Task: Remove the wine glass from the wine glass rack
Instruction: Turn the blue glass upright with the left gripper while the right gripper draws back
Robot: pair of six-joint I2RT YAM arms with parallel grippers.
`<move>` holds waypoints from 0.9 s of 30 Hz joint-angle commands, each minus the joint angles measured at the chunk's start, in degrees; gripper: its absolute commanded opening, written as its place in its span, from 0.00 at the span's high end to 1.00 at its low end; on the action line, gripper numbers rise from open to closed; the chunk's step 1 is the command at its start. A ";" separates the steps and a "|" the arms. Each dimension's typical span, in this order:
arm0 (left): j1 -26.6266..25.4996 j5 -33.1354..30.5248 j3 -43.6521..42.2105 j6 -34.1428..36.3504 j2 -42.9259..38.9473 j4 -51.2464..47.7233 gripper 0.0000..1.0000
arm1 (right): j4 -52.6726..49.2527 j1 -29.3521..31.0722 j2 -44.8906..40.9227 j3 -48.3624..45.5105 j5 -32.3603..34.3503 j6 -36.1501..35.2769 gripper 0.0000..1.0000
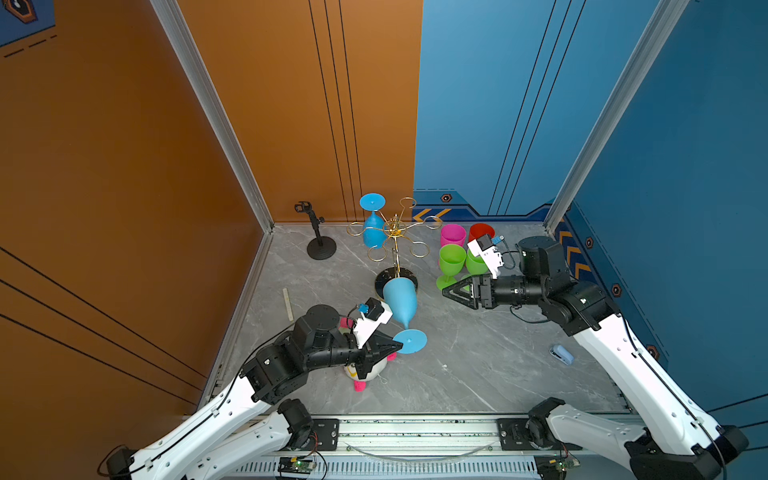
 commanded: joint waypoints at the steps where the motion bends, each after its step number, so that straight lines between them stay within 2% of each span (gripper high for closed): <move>1: -4.87 -12.88 -1.33 12.08 -1.46 -1.26 1.00 | 0.44 -1.20 1.61 -0.12 -1.99 2.20 0.29; 6: -12.88 -24.55 -2.91 23.88 -2.04 -2.33 1.00 | -1.30 -1.94 4.09 1.37 -0.52 2.44 0.29; 13: -22.69 -35.95 -4.07 37.55 -1.09 -5.27 1.00 | -2.33 -2.03 6.23 3.91 -0.77 2.64 0.30; 20: -27.69 -45.93 -5.39 47.27 0.32 -5.29 1.00 | -4.12 -2.05 7.92 5.19 -1.12 2.08 0.32; 27: -29.17 -53.54 -6.51 57.36 0.72 -5.31 1.00 | -7.22 -0.44 9.60 6.28 -2.26 -0.33 0.39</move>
